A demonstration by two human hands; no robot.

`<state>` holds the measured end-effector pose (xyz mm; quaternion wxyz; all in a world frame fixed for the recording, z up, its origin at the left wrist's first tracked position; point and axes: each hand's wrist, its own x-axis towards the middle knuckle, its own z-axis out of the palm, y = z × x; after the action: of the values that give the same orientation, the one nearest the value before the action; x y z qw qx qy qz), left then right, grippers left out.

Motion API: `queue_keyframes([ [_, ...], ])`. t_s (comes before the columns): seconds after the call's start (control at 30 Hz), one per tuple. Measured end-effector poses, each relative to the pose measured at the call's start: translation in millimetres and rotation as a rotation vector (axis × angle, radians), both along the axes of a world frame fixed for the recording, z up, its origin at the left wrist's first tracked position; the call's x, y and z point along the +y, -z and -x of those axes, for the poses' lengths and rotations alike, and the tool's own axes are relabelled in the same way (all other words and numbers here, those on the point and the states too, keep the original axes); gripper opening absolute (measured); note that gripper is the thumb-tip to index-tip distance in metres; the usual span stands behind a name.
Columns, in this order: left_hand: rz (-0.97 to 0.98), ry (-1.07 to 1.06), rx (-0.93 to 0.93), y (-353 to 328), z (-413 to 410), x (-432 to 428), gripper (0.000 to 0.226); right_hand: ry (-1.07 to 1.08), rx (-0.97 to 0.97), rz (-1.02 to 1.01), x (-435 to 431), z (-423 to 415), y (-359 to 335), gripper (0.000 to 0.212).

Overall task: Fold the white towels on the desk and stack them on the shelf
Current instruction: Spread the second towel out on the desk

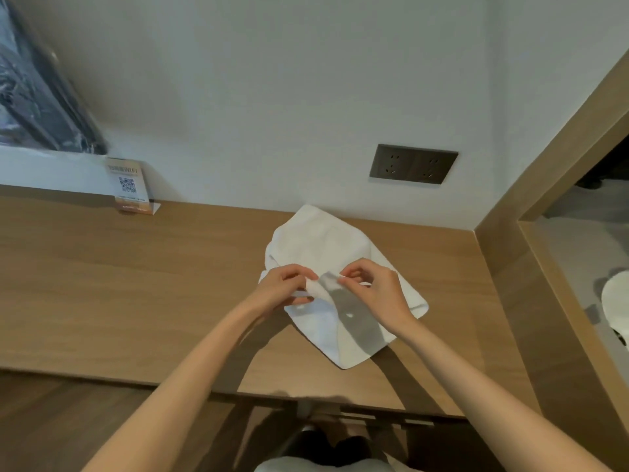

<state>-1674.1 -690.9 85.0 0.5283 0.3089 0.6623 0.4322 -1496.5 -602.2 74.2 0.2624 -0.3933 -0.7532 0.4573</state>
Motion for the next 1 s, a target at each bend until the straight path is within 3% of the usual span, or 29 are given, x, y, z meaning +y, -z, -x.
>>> queue_keyframes([
  [0.07, -0.033, 0.117, 0.11, 2.6, 2.4, -3.9, 0.032, 0.01, 0.012, 0.025, 0.8, -1.0, 3.1, 0.005],
  [0.13, -0.092, 0.216, 0.348, 7.3, 5.3, -6.0, 0.037, 0.011, 0.027, 0.037, 1.8, -0.2, 4.0, 0.005],
  [0.23, -0.185, 0.21, 0.698, 10.8, 6.3, -2.6, 0.019, 0.013, 0.056, 0.034, 3.4, 2.7, 3.2, 0.006],
  [0.3, -0.255, 0.172, 0.771, 9.9, 6.0, 1.5, 0.014, 0.018, 0.075, 0.015, 4.3, 5.1, 1.5, 0.006],
  [0.47, -0.372, 0.029, 0.493, -1.1, 0.6, 9.5, 0.005, 0.032, 0.155, 0.033, 9.7, 9.4, -3.7, 0.007],
  [0.6, -0.382, -0.105, 0.315, -10.6, -6.1, 15.3, 0.015, 0.022, 0.226, 0.115, 12.9, 12.0, -7.7, 0.002],
  [1.0, -0.436, -0.09, 0.282, -9.2, -15.1, 33.7, 0.005, 0.038, 0.34, 0.17, 19.1, 10.2, -16.3, 0.009],
])
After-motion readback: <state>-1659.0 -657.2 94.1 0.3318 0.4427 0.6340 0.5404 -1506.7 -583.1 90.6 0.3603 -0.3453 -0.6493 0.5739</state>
